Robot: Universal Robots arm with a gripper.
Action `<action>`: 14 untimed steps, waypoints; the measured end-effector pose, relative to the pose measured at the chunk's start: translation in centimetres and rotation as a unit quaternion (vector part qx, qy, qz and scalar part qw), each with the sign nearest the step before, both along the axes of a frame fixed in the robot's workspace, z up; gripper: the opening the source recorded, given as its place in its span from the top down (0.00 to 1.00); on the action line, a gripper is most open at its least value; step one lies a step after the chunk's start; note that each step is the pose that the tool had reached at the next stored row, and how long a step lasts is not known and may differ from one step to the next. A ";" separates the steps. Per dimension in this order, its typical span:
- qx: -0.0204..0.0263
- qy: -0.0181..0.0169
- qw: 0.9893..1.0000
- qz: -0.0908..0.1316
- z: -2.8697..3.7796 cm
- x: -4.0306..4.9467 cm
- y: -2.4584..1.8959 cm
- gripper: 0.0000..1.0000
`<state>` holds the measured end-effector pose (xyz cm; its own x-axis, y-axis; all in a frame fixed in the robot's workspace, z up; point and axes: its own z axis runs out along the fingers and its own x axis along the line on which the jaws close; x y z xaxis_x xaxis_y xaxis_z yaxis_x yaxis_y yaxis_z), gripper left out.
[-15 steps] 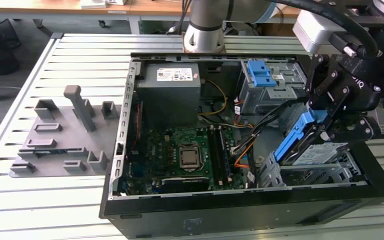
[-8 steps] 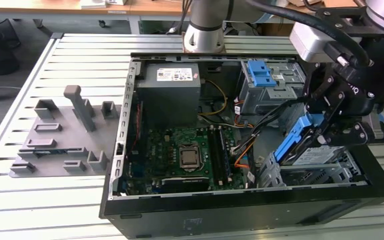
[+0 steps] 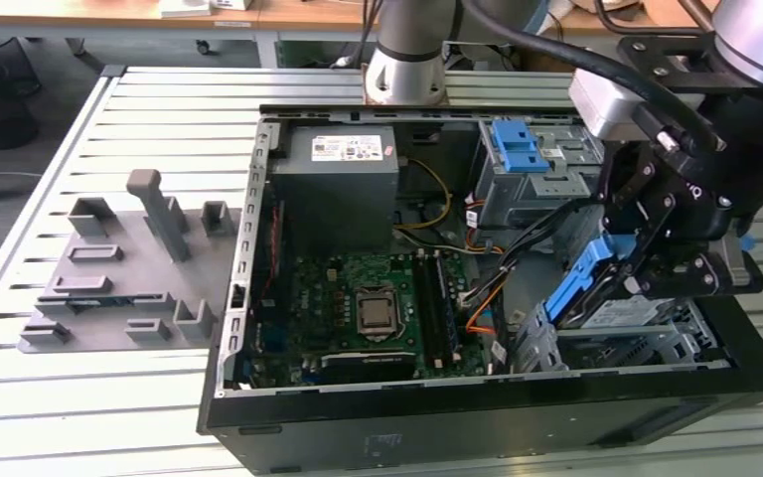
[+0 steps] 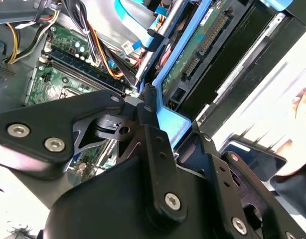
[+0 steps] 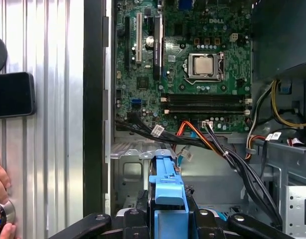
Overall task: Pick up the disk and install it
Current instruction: 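Insert the disk into the insertion slot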
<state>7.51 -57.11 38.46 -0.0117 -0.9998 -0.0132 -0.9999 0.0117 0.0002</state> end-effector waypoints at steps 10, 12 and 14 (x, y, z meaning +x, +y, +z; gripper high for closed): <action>0.000 0.000 1.000 0.000 -1.41 0.00 -0.01 0.64; 0.000 0.000 1.000 0.000 -1.64 0.00 -0.01 0.64; 0.000 0.000 1.000 0.000 -1.86 0.00 -0.01 0.64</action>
